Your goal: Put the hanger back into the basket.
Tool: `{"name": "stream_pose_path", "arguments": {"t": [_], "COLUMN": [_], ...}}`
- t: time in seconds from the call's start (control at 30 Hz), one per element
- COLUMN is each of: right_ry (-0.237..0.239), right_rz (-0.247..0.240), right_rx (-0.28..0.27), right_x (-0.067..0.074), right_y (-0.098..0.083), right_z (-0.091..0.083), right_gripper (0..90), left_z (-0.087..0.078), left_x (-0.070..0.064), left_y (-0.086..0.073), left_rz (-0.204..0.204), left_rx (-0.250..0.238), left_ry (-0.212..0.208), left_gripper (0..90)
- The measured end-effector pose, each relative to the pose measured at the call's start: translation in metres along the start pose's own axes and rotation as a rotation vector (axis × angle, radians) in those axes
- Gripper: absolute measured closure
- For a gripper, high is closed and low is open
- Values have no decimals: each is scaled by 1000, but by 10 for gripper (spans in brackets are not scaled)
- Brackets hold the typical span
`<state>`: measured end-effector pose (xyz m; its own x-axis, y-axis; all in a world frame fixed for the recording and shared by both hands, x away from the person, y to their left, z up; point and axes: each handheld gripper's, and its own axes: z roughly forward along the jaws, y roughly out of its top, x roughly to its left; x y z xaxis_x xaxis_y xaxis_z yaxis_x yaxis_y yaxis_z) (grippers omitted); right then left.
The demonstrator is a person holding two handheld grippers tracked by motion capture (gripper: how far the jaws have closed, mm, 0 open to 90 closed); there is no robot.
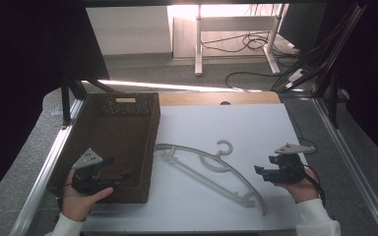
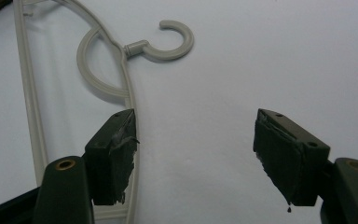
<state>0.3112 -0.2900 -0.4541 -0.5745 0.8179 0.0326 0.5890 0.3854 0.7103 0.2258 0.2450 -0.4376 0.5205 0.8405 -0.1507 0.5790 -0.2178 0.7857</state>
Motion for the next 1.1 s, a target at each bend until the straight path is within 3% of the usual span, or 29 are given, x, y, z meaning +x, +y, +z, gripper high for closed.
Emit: {"name": "stream_pose_path", "arguments": {"t": [0.53, 1.1], "right_ry": [71, 79], "right_rz": [10, -61], "right_rx": [46, 140], "right_x": [5, 25], "right_y": [9, 35], "right_z": [11, 43], "right_gripper": [448, 471], "left_z": [0, -1], "left_x": [-1, 1], "left_y": [1, 1], "left_rz": [1, -1], "left_rx": [4, 4], "left_ry": [0, -7], "left_gripper": [200, 200]}}
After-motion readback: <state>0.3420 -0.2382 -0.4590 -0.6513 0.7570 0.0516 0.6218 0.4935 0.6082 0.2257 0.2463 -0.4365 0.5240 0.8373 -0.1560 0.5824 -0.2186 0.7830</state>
